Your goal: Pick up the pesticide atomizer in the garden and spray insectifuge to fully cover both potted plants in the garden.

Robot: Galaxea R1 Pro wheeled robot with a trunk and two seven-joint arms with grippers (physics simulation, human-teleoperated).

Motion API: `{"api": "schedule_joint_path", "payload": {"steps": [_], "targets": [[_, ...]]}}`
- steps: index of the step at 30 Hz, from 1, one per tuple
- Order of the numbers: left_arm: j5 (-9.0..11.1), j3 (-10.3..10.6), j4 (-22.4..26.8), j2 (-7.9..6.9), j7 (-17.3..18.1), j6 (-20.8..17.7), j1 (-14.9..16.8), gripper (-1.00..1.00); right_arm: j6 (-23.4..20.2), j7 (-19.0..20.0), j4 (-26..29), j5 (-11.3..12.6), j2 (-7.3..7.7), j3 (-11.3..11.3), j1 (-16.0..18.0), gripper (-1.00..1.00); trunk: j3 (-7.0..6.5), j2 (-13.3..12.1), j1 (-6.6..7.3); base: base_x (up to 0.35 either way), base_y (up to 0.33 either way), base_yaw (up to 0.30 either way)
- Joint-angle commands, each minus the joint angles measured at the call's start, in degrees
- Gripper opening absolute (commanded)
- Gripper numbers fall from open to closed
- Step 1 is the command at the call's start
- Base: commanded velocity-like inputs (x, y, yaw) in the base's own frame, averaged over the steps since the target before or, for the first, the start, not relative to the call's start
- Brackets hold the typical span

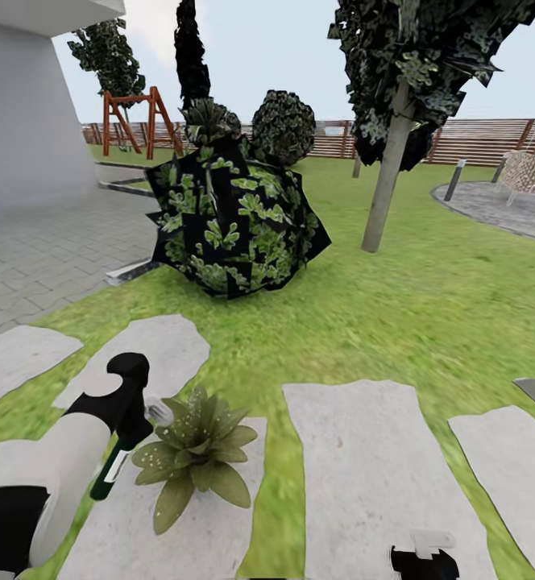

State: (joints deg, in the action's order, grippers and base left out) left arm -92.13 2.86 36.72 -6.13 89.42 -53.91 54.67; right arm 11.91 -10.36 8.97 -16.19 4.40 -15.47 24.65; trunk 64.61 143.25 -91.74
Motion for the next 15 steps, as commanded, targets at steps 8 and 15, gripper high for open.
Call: {"api": "schedule_joint_path", "payload": {"steps": [8,15], "targets": [[2.0,0.0,-0.3,-0.75,0.6,-0.3,-4.7,-1.0,0.2,-0.1,0.0,-0.6,0.0,-0.4,0.0,1.0,0.05,0.0,0.01,-0.001,-0.036,0.0],[7.8,0.1,-0.2,-3.51,0.6,0.2,-8.0,-1.0,0.2,-0.1,0.0,-0.6,-0.03,-0.4,0.0,1.0,0.05,0.0,0.01,0.0,0.0,0.0]]}}
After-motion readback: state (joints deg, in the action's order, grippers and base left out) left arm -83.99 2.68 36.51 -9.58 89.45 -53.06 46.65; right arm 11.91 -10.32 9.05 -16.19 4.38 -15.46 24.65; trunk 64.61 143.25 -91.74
